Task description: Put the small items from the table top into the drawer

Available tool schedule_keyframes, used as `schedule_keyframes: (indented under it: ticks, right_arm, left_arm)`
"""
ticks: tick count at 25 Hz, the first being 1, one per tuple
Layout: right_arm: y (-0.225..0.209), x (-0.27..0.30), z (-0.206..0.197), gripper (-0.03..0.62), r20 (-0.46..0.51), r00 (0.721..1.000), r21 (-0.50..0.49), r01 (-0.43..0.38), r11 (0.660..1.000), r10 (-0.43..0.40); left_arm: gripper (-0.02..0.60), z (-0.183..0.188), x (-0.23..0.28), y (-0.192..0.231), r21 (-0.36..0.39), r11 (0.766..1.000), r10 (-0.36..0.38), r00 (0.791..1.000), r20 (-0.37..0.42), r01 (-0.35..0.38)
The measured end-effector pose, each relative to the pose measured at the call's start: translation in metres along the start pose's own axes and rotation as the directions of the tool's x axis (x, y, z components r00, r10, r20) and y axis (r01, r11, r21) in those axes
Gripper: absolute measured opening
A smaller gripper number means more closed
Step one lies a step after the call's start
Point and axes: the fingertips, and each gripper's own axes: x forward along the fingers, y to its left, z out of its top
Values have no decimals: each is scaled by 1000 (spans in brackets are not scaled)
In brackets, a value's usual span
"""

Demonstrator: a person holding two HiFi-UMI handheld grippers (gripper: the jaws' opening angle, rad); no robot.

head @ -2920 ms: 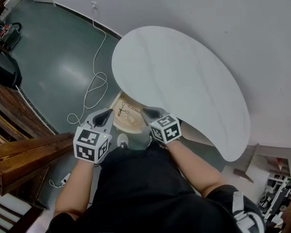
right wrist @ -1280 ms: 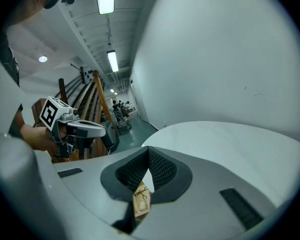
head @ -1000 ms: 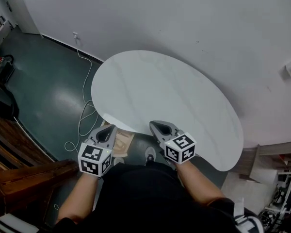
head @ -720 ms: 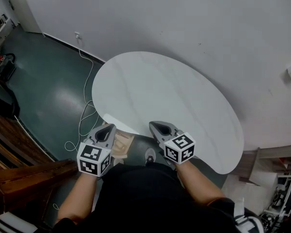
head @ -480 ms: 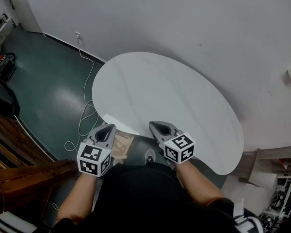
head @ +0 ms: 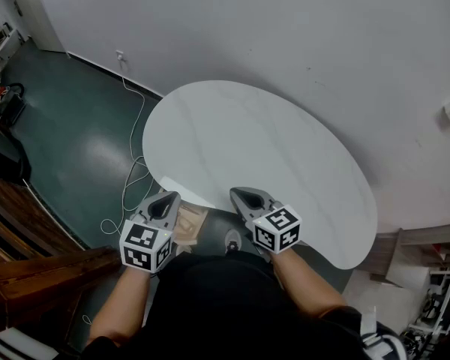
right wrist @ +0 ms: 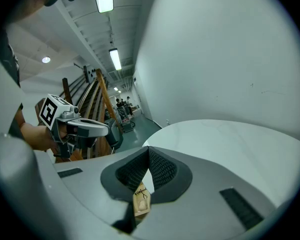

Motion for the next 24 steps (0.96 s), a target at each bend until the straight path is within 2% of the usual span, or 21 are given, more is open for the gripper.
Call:
schedule_keyframes:
  ticks: [24]
  right_arm:
    - [-3,0,0,9,1,1000,7,7,1000,-7]
  left_arm:
    - [15,2,3,0,3,1000,-1,1000,-2,1]
